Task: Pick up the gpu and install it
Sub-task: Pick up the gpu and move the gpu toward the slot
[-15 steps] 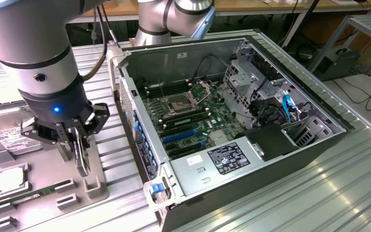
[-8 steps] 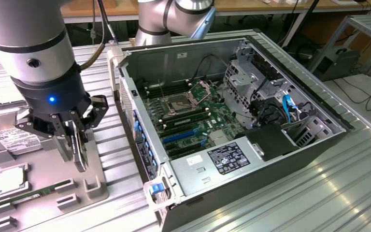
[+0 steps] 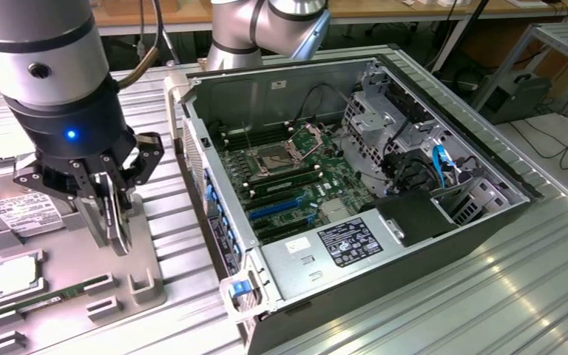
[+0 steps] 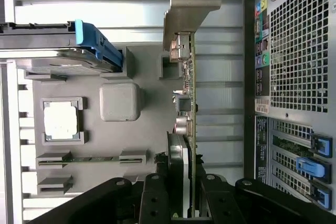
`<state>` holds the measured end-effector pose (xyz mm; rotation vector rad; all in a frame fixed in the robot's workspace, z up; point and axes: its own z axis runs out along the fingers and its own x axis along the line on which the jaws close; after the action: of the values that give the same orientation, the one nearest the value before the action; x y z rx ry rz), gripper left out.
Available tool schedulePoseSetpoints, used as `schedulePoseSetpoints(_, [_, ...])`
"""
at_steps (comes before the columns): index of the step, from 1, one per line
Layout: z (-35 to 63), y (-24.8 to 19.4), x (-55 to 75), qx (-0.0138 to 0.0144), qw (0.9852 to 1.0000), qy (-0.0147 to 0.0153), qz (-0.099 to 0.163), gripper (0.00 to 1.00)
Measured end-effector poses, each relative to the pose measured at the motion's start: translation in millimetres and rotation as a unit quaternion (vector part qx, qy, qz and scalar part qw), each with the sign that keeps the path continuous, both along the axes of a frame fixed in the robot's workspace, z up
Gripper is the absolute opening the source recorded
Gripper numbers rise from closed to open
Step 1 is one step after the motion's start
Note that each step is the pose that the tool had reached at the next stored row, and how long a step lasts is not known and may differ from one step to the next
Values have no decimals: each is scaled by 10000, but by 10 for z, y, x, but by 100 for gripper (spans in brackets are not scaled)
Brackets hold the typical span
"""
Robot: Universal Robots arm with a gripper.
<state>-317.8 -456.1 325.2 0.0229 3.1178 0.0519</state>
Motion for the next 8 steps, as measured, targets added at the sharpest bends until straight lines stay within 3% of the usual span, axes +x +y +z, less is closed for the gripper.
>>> schedulePoseSetpoints(8, [271,0,0,1,10000,0,0,28])
